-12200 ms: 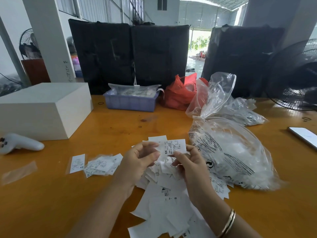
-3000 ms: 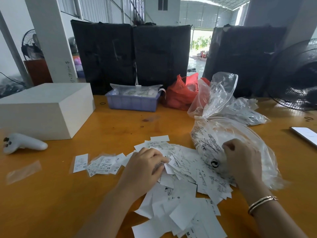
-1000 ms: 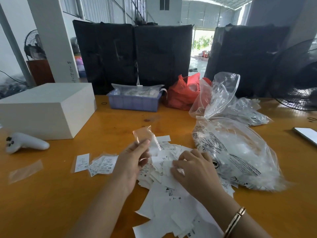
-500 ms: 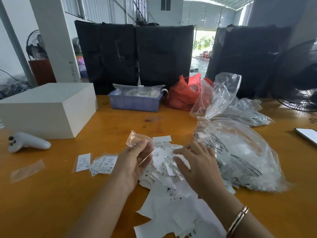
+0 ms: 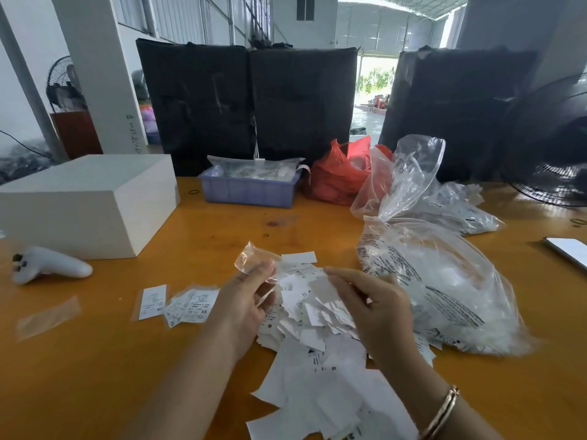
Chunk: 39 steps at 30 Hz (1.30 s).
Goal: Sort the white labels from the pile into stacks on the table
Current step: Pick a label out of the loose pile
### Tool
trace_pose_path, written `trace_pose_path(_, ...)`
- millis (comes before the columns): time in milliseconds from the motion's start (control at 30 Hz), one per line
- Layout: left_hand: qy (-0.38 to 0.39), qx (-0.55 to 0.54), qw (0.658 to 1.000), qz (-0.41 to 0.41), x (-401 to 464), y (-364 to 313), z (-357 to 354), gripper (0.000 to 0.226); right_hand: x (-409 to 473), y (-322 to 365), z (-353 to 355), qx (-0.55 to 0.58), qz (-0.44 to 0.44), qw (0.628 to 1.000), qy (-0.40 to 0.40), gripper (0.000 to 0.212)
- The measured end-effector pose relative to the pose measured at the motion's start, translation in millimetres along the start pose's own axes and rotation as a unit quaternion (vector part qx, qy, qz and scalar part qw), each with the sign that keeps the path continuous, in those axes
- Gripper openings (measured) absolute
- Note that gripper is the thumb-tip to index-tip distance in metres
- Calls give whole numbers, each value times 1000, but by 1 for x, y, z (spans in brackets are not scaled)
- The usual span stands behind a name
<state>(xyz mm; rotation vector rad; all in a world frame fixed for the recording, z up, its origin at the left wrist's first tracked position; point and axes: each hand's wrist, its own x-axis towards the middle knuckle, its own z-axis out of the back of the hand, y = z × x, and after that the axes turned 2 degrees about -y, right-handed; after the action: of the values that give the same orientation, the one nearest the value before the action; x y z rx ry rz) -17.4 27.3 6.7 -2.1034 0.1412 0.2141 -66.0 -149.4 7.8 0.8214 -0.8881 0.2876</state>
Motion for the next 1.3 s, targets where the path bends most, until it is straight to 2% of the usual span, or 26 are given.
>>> trace_pose_path(67, 9, 6, 1000, -7, 0, 0, 0, 24, 2, 2, 3, 12, 5, 1000, -7, 15)
trace_pose_path(167, 22, 7, 1000, -15, -1, 1, 0, 23, 1, -1, 3, 14, 26, 999, 42, 15)
trace_pose_path(267, 24, -3, 1000, -12, -1, 2, 0, 21, -3, -7, -2, 75, -21, 990, 115, 21)
trace_pose_path(367, 25, -5, 1000, -5, -2, 2, 0, 15, -6, -8, -6, 89, -60, 984, 141, 30)
trace_pose_path(500, 27, -15, 1000, 2, -3, 2, -1, 9, -2, -4, -6, 162, -162, 965, 132, 19)
trace_pose_path(567, 25, -18, 1000, 5, -4, 2, -2, 9, -1, -3, -7, 195, -206, 952, 117, 24)
trace_pose_path(667, 34, -18, 999, 9, -7, 5, -5, 24, -1, -1, -9, 251, -285, 923, 67, 34)
trace_pose_path(767, 39, -11, 999, 9, -9, 7, -8, 34, -2, 0, -10, 306, -344, 887, 39, 33)
trace_pose_path(967, 19, 17, 1000, -12, -11, 9, -11, 27, -4, 6, -15, 357, -371, 857, 25, 28)
trace_pose_path(1200, 8, 42, 999, -30, -15, 7, -12, 29, -7, 13, -18, 324, -359, 873, 57, 26)
trace_pose_path(1300, 5, 47, 998, -34, -13, 8, -11, 17, -6, 14, -16, 333, -354, 873, 43, 26)
